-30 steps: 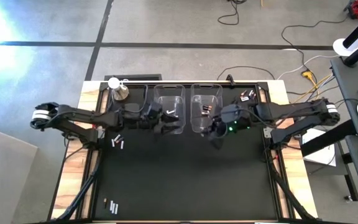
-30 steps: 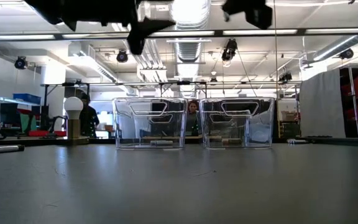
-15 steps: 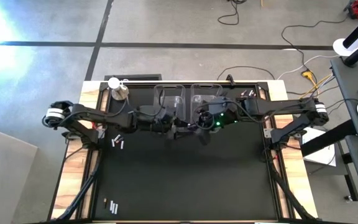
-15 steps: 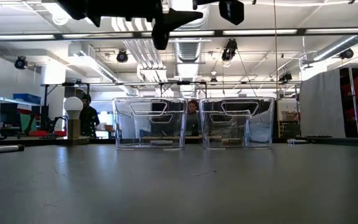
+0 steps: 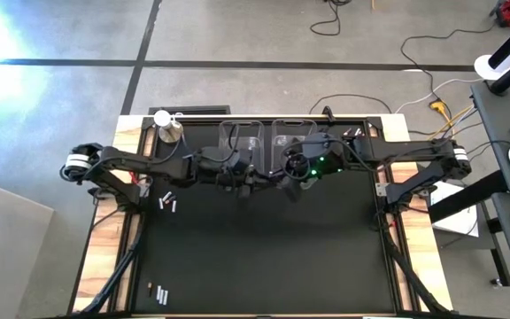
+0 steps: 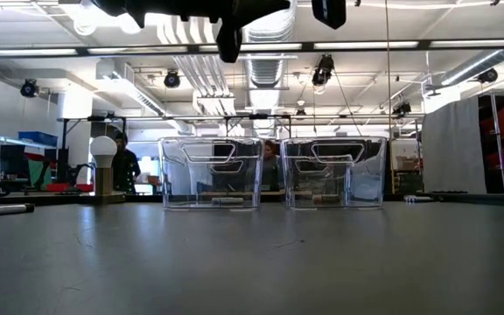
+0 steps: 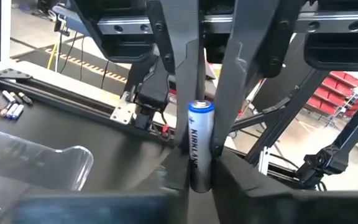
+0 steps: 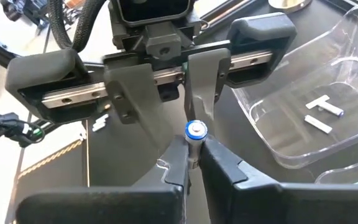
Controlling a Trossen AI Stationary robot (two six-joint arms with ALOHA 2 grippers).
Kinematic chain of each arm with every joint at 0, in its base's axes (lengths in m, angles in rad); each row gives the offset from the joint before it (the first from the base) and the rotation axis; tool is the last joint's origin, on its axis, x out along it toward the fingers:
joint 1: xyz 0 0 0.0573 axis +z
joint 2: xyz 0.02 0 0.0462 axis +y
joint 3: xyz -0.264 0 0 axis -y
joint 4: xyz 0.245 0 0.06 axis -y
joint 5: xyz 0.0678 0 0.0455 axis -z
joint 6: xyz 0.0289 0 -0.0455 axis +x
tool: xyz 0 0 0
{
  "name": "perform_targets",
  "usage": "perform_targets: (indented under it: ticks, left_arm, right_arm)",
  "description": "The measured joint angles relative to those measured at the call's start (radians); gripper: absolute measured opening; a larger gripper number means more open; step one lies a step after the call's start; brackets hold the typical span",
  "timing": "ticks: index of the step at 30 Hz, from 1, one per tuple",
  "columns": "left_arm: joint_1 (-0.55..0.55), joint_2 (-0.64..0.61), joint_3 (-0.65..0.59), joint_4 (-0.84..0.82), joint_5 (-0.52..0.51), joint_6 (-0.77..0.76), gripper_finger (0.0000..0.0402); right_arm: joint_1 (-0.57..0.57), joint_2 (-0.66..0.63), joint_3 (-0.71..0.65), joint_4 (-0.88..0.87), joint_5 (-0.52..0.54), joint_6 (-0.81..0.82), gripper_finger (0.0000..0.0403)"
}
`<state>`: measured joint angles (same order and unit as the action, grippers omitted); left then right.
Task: Sort batteries
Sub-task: Put the white battery into the left transparent bin
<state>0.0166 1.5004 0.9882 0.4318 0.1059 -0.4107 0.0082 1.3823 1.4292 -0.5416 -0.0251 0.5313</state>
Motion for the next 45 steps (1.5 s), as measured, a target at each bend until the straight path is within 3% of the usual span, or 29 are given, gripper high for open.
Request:
perform_targets:
  ticks: [5, 14, 18, 22, 30, 35, 45]
  left_arm:
    - [0.011, -0.005, 0.06, -0.13, -0.007, 0.018, 0.0017]
    - [0.164, -0.013, 0.333, -0.855, -0.022, 0.214, 0.0015]
    - [0.299, -0.01, 0.334, -1.031, -0.056, 0.283, 0.0015]
    - [0.422, 0.039, 0.296, -1.141, -0.056, 0.247, 0.0015]
    - [0.428, 0.208, 0.323, -1.178, -0.041, 0.258, 0.0015]
    - [0.413, 0.29, 0.364, -1.199, -0.117, 0.342, 0.0015]
    - [0.407, 0.433, 0.417, -1.199, -0.115, 0.45, 0.0015]
  right_arm:
    - [0.0, -0.003, 0.001, -0.001, 0.004, -0.006, 0.0062]
    - [-0.002, -0.046, 0.091, -0.18, 0.081, -0.053, 0.0171]
    - [0.008, -0.058, 0.09, -0.282, 0.082, -0.02, 0.0202]
    - [0.027, -0.054, 0.09, -0.389, 0.102, 0.032, 0.0218]
    - [-0.003, -0.045, 0.088, -0.575, 0.135, 0.084, 0.0247]
    - [-0.026, -0.058, 0.088, -0.591, 0.138, 0.102, 0.0266]
    - [-0.082, -0.06, 0.088, -0.643, 0.133, 0.124, 0.0272]
